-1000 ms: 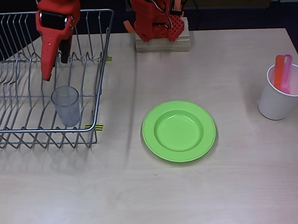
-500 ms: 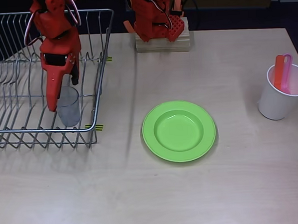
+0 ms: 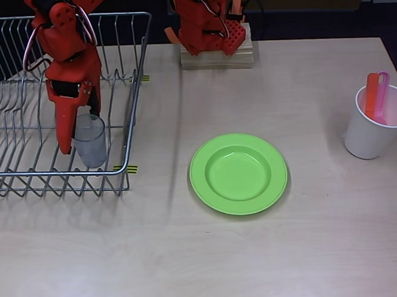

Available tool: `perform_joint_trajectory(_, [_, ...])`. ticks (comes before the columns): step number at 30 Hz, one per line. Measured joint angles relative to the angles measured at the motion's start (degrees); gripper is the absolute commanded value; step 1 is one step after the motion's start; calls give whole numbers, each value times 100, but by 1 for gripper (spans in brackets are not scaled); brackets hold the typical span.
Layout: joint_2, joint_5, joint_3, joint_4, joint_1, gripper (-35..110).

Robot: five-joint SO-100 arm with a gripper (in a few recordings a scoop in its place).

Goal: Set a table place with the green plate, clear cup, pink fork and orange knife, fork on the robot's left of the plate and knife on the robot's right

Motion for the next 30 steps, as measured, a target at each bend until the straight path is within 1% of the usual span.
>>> perform_joint_trajectory(2, [9, 26, -9, 18, 9, 36])
perform_joint_trajectory(7, [-79, 123, -123, -62, -9, 31])
perform_joint_trajectory(22, [-53, 105, -492, 237, -299, 27])
perform_joint_trajectory(25, [246, 35, -492, 316, -378, 27])
perform_joint_trajectory(30, [1195, -387, -492, 360, -501, 28])
